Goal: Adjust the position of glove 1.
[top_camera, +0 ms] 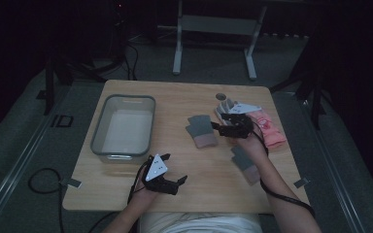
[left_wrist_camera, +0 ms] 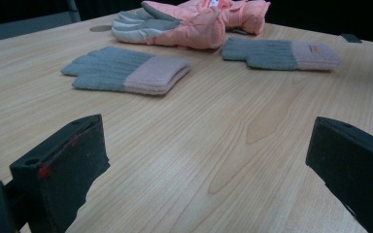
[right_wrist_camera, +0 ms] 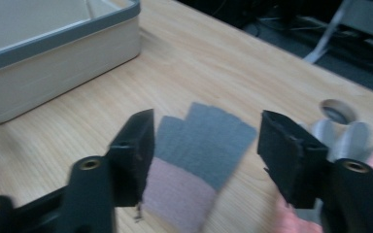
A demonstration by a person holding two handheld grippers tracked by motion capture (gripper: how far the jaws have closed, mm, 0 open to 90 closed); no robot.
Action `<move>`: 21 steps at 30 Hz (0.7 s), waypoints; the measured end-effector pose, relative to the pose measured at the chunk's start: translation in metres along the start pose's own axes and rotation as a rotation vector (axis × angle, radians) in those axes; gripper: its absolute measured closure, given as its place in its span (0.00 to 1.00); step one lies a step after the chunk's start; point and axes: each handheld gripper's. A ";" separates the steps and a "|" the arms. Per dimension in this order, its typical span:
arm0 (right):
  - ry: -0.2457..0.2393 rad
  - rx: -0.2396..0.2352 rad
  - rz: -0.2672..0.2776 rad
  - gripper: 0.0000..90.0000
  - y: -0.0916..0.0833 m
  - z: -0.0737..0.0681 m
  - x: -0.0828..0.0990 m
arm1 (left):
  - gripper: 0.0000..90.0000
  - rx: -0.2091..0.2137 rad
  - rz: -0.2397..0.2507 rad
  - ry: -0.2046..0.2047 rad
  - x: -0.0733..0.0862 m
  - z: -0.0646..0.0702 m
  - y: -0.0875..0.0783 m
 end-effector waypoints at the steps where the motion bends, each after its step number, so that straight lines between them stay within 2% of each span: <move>1: 0.000 0.000 0.000 0.46 0.000 0.000 0.000 | 0.01 0.000 0.000 0.000 0.000 0.000 0.000; 6: -0.035 -0.022 -0.048 0.54 0.026 -0.004 0.003 | 0.01 0.006 0.001 -0.007 0.000 -0.001 0.000; 7: -0.042 -0.036 -0.077 0.56 0.037 -0.005 0.004 | 0.01 0.006 0.000 -0.005 0.000 -0.001 0.000; 8: -0.042 -0.036 -0.077 0.56 0.037 -0.005 0.004 | 0.01 0.008 0.000 -0.006 0.000 -0.001 0.000; 9: -0.044 -0.044 -0.101 0.57 0.046 -0.006 0.006 | 0.01 0.007 -0.001 -0.004 0.000 -0.001 0.000; 13: -0.071 -0.037 -0.132 0.60 0.061 -0.005 0.008 | 0.01 0.007 -0.001 -0.002 0.000 -0.001 0.000; 16: -0.072 -0.043 -0.146 0.62 0.070 -0.002 0.009 | 0.01 0.009 0.001 -0.003 0.000 0.000 0.000; 18: -0.065 -0.054 -0.177 0.63 0.077 0.000 0.010 | 0.01 0.008 0.001 -0.001 0.000 0.000 0.000; 21: -0.073 -0.037 -0.200 0.64 0.085 0.002 0.012 | 0.01 0.007 0.002 0.002 0.000 0.000 0.000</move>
Point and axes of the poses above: each handheld gripper's, and its own axes: y roughly forward along the jaws, x roughly out of its underside, z roughly to its right
